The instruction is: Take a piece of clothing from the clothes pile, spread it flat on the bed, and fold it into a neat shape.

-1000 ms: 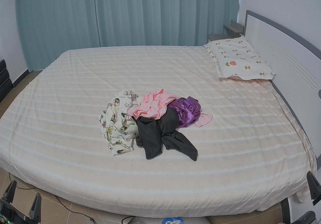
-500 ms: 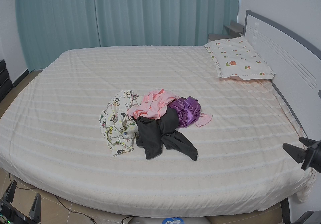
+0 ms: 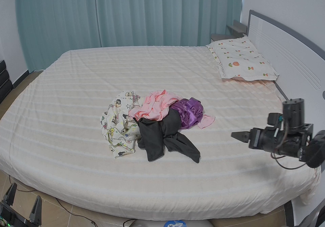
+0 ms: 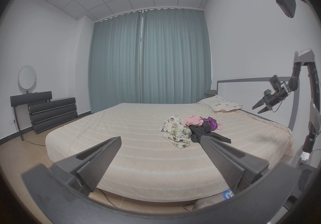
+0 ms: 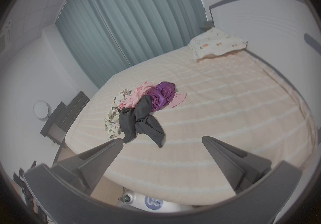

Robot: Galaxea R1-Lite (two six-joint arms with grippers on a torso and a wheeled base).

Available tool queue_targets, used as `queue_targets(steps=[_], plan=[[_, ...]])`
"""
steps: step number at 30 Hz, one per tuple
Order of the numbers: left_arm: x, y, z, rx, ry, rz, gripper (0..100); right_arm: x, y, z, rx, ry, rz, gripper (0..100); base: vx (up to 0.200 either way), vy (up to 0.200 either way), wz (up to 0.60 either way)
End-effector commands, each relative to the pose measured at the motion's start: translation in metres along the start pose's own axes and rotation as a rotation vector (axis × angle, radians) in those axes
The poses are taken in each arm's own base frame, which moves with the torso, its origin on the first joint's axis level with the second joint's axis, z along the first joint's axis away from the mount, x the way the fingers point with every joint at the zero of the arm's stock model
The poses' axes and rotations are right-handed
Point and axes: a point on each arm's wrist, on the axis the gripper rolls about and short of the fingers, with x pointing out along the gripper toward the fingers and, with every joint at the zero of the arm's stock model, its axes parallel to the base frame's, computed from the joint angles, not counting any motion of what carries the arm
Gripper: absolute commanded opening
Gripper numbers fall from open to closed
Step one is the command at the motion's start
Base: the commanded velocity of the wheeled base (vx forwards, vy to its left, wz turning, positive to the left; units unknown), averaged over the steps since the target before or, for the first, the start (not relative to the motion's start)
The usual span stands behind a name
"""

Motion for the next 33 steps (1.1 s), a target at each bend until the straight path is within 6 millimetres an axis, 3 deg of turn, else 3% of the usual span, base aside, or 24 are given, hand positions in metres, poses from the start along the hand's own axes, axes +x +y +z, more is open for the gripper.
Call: queue_targets(steps=[1,3,6,7,9,12,13,16,18,21,31,33], plan=[[0.0,0.0,-0.005,-0.005,0.003,-0.002,100,0.115,0.032,-0.054,0.07,0.089,-0.003,100,0.0,0.0,0.0],[0.0,0.0,-0.004,-0.006,-0.002,-0.004,100,0.123,0.03,-0.059,0.068,0.091,-0.006,100,0.0,0.0,0.0],[-0.017,0.0,0.067,-0.124,-0.254,-0.056,100,0.134,0.026,-0.066,0.054,0.104,-0.016,100,0.0,0.0,0.0],[-0.013,0.0,0.089,-0.18,-0.236,-0.071,100,0.136,0.027,-0.066,0.054,0.107,-0.013,100,0.0,0.0,0.0],[0.003,-0.001,0.096,-0.176,-0.12,-0.062,100,0.144,0.027,-0.068,0.053,0.106,-0.013,100,0.0,0.0,0.0],[0.033,-0.002,0.092,-0.122,0.058,-0.124,100,0.157,0.03,-0.072,0.057,0.104,-0.011,100,0.0,0.0,0.0],[0.034,-0.003,0.092,-0.122,0.069,-0.129,100,0.158,0.03,-0.072,0.058,0.102,-0.01,100,0.0,0.0,0.0],[0.081,-0.009,0.098,-0.128,0.166,-0.198,100,0.167,0.032,-0.072,0.065,0.094,-0.001,100,0.0,0.0,0.0],[0.085,-0.01,0.098,-0.128,0.171,-0.205,100,0.168,0.032,-0.07,0.068,0.089,0.0,100,0.0,0.0,0.0],[0.114,-0.018,0.09,-0.141,0.296,-0.252,100,0.182,0.036,-0.071,0.066,0.076,0.011,100,0.0,0.0,0.0],[0.159,-0.041,0.072,-0.278,0.477,-0.297,100,0.207,0.043,-0.087,0.04,0.091,0.023,100,0.0,0.0,0.0],[0.176,-0.047,0.062,-0.288,0.524,-0.293,100,0.213,0.044,-0.092,0.036,0.096,0.028,100,0.0,0.0,0.0]])
